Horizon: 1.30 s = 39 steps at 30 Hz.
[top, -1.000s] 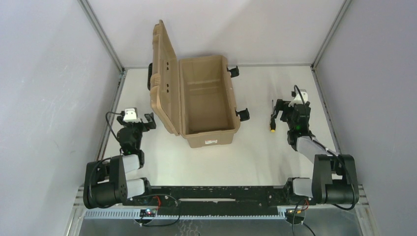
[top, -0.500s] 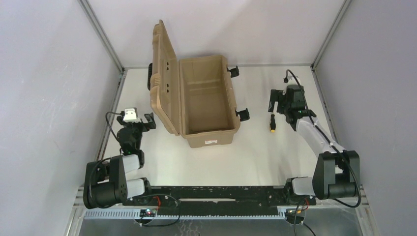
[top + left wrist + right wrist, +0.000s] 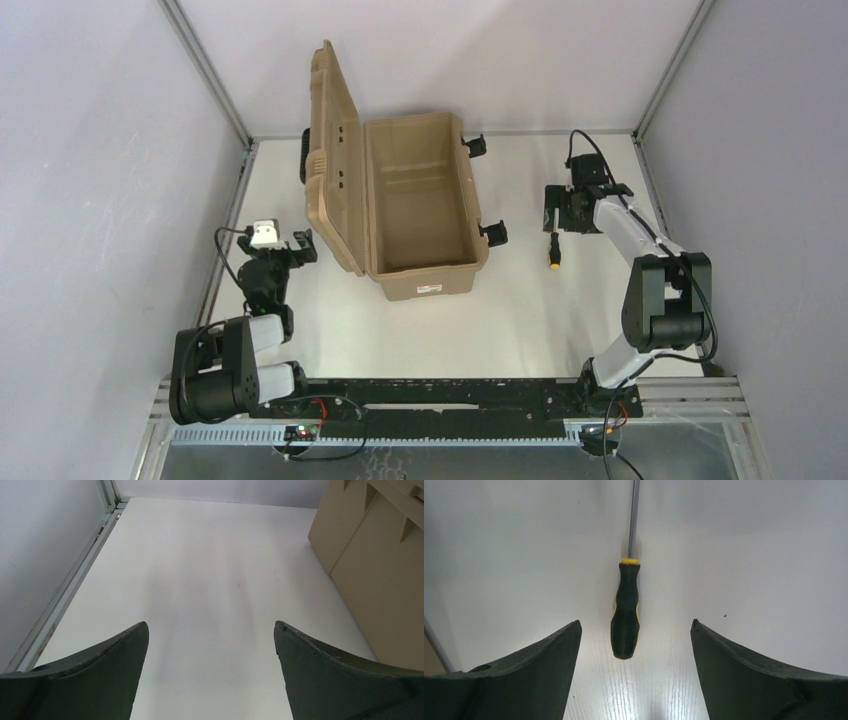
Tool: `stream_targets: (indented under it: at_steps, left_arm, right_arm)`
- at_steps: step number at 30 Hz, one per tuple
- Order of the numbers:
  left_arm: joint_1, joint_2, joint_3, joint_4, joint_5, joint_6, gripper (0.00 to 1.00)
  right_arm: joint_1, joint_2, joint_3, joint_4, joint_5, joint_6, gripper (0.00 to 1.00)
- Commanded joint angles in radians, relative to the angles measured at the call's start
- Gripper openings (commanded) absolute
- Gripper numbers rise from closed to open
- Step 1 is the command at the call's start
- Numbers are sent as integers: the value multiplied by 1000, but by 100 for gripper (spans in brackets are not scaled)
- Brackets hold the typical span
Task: Put the screwdriver in the bin
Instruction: Pick up the screwdriver from the center of the board.
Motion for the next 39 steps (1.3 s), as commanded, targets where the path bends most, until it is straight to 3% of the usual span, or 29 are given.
stream_targets:
  at_steps: [1, 39]
  left_arm:
    - [7, 3, -28, 106, 21, -12, 100]
    - [7, 2, -28, 106, 21, -11, 100]
  right_arm:
    - [-2, 38, 62, -109, -31, 34, 88]
    - [17, 274, 130, -179, 17, 127, 57]
